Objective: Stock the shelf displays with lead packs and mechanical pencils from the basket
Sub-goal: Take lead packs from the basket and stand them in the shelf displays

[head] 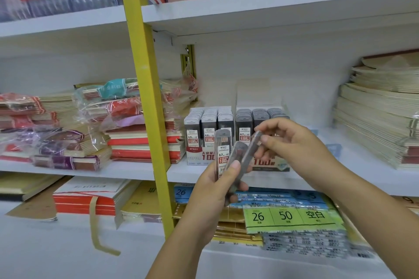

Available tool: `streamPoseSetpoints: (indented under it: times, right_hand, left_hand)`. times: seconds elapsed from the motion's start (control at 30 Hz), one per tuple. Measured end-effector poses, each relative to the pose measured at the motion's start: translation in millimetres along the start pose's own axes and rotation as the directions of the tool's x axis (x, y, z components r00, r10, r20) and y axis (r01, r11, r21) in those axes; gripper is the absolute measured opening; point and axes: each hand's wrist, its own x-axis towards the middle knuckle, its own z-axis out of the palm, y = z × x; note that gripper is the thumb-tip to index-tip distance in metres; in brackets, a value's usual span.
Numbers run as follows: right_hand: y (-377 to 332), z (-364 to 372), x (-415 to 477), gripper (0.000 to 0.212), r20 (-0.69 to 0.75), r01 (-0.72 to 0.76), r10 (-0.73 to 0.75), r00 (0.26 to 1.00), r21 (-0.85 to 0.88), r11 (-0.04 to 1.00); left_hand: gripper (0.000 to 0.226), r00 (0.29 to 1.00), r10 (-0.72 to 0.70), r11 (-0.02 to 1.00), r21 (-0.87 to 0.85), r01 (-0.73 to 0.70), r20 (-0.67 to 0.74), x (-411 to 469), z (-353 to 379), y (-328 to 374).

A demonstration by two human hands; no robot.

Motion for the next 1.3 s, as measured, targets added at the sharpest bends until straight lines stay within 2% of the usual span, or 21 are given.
streamPoseSetpoints:
  times: [0.13,0.27,0.33,0.4,0.5,0.6,0.7,0.77,0.93,1.0,1.1,1.2,1.3]
  right_hand:
    - [1.9,4.6,-1.2,0.012,0.042,-0.017,0.017,0.999,0.01,1.0]
    - [5.0,9.3,1.0,0.023,0.05,-0.05,0.05,0.997,0.002,0.999]
    - [5.7,8.3,3.6,0.03,0.034,-0.077,0.077,0.996,0.016,0.997]
    - [4.4,5.4,7.4,0.035,-0.013,-0.074,0.074,0.997,0.023,0.997]
    - [-1.0,2.3,12.3,0.035,-0.189,0.059,-0.056,0.98,0.01,0.998]
    - [-7.3,0.1,14.1,0.037,-0.347,0.27,-0.297,0.89,-0.125,0.955]
    - [-7.4,1.7,17.9,0.038,-0.282,0.327,-0.456,0.844,-0.403,0.855]
    - [-2.4,4.8,22.3,0.04,-0.211,0.287,-0.442,0.872,-0.512,0.81]
    - [12.9,13.2,31.7,0.03,-0.067,0.187,-0.285,0.956,-0.608,0.771]
    - [15.2,15.6,34.9,0.028,-0.043,0.205,-0.307,0.951,-0.657,0.725]
    - [18.2,16.3,39.8,0.03,-0.048,0.221,-0.404,0.913,-0.775,0.592]
    - [20.4,14.9,42.2,0.035,-0.081,0.181,-0.414,0.907,-0.813,0.554]
    - [23.8,14.0,41.9,0.041,-0.04,0.179,-0.38,0.924,-0.834,0.522]
  left_hand:
    - [0.046,0.998,0.017,1.0,0.006,-0.016,-0.059,3.6,-3.8,-4.3]
    - [0.06,0.995,0.044,0.999,0.0,-0.044,-0.094,5.9,-7.6,-10.4]
    - [0.054,0.994,0.037,0.998,-0.043,-0.041,-0.104,5.8,-9.8,-12.7]
    - [0.039,0.992,0.019,0.998,-0.062,-0.027,-0.126,6.6,-12.7,-14.2]
    - [0.02,0.989,0.01,0.997,-0.078,-0.022,-0.148,9.5,-18.7,-13.8]
    - [0.022,0.985,0.044,0.997,-0.056,-0.054,-0.165,11.1,-21.9,-11.2]
    - [0.023,0.984,0.066,0.997,-0.038,-0.074,-0.166,12.2,-24.4,-11.0]
    - [0.023,0.984,0.071,0.997,-0.026,-0.076,-0.161,12.6,-26.0,-12.1]
    - [0.021,0.985,0.074,0.997,0.011,-0.073,-0.154,12.2,-29.1,-12.8]
    - [0.022,0.986,0.072,0.997,0.021,-0.07,-0.151,12.4,-29.5,-12.6]
    - [0.023,0.986,0.068,0.997,0.035,-0.064,-0.151,12.2,-28.9,-12.5]
    - [0.022,0.987,0.065,0.997,0.042,-0.059,-0.15,11.3,-27.6,-13.4]
    - [0.022,0.987,0.057,0.998,0.049,-0.05,-0.149,11.5,-26.2,-14.2]
